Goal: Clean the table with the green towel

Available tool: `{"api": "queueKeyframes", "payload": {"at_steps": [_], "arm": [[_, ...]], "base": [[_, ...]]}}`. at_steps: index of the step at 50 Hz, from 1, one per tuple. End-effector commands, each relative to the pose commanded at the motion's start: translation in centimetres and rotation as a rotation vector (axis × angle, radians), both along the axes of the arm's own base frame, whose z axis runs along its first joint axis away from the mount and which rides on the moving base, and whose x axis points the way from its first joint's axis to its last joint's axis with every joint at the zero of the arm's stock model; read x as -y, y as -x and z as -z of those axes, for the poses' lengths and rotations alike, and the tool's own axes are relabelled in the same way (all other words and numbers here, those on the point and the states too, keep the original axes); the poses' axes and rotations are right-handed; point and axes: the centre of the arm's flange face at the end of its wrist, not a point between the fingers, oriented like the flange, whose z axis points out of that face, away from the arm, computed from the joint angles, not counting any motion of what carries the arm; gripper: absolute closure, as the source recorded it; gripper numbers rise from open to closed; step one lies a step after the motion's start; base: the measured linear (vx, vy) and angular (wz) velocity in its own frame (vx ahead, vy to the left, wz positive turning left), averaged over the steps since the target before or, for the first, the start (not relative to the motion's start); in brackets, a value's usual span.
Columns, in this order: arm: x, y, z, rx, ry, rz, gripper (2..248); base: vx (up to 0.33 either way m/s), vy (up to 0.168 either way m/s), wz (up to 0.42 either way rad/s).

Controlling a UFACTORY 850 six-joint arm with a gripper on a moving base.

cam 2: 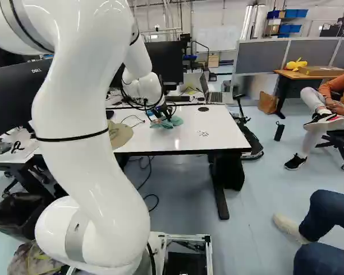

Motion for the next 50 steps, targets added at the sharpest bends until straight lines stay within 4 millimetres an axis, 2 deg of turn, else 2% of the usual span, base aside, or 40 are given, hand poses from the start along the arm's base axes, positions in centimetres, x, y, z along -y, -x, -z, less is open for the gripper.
{"api": "queueKeyframes", "payload": {"at_steps": [12,50], "arm": [[0.2,-0.5,0.0,0.006,0.0,0.004,193],[4.6,-7.3,-0.5,0.211,0.018,0.071,193]], "base": [[0.0,0.0,0.0],[0.0,0.0,0.0]]}}
